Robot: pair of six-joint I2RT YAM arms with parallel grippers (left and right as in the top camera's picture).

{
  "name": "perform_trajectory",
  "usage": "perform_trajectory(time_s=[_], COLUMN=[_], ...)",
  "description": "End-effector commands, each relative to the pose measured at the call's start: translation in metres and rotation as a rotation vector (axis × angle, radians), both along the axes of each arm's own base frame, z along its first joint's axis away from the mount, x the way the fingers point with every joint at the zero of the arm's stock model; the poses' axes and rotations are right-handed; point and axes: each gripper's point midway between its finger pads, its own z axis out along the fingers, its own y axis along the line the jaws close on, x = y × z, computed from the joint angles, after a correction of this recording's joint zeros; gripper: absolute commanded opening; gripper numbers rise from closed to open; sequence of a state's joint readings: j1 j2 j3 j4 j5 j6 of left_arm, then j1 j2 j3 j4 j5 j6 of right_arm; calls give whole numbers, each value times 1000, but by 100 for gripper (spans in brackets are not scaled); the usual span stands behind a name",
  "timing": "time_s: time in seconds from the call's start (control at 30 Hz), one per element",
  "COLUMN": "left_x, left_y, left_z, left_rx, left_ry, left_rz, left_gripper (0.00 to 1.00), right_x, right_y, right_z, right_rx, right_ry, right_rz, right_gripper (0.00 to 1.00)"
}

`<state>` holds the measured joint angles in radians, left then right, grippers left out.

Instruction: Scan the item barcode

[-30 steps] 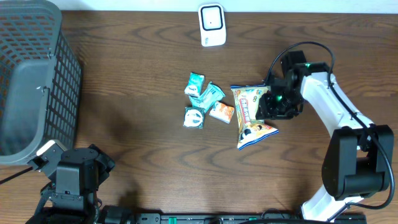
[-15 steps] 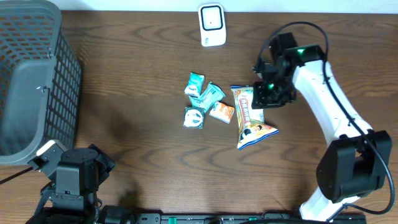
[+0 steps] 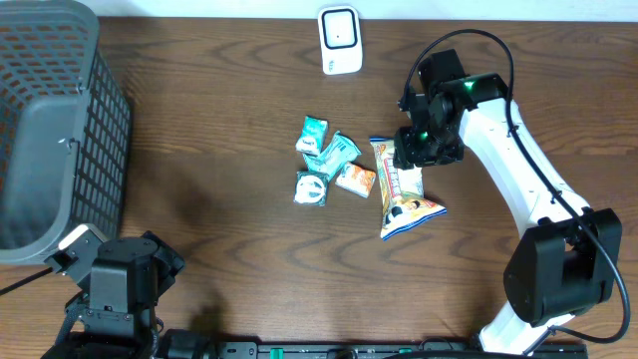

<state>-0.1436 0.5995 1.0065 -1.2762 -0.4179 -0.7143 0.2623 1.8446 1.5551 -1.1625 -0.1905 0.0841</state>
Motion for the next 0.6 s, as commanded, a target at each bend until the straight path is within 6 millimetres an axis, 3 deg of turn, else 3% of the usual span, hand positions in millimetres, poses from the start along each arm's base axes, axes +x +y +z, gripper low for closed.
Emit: perform_trajectory(time_s=[0.0, 0.07, 0.13, 0.2, 0.23, 0.43, 0.57], left_x=[-1, -1, -1, -1, -1, -1, -1], left_y=[4, 4, 4, 4, 4, 4, 4], left_z=[1, 1, 1, 1, 1, 1, 1], left_rx=[6, 6, 6, 6, 6, 6, 6], left_ry=[-5, -5, -5, -5, -5, -5, -5], left_rz=[26, 26, 26, 26, 26, 26, 26], left_gripper=[98, 98, 98, 98, 98, 98, 98], right_x=[2, 1, 1, 1, 2, 5, 2], right_y=[7, 8, 8, 8, 9, 13, 21], right_z=[4, 4, 4, 2, 1, -9, -26], right_rx=[30, 33, 32, 32, 33, 44, 43], right_ry=[-4, -2, -1, -2, -4, -15, -22], right_rz=[-7, -6, -6, -5, -12, -54, -33], right_gripper=[69, 64, 33, 9, 3, 1, 1])
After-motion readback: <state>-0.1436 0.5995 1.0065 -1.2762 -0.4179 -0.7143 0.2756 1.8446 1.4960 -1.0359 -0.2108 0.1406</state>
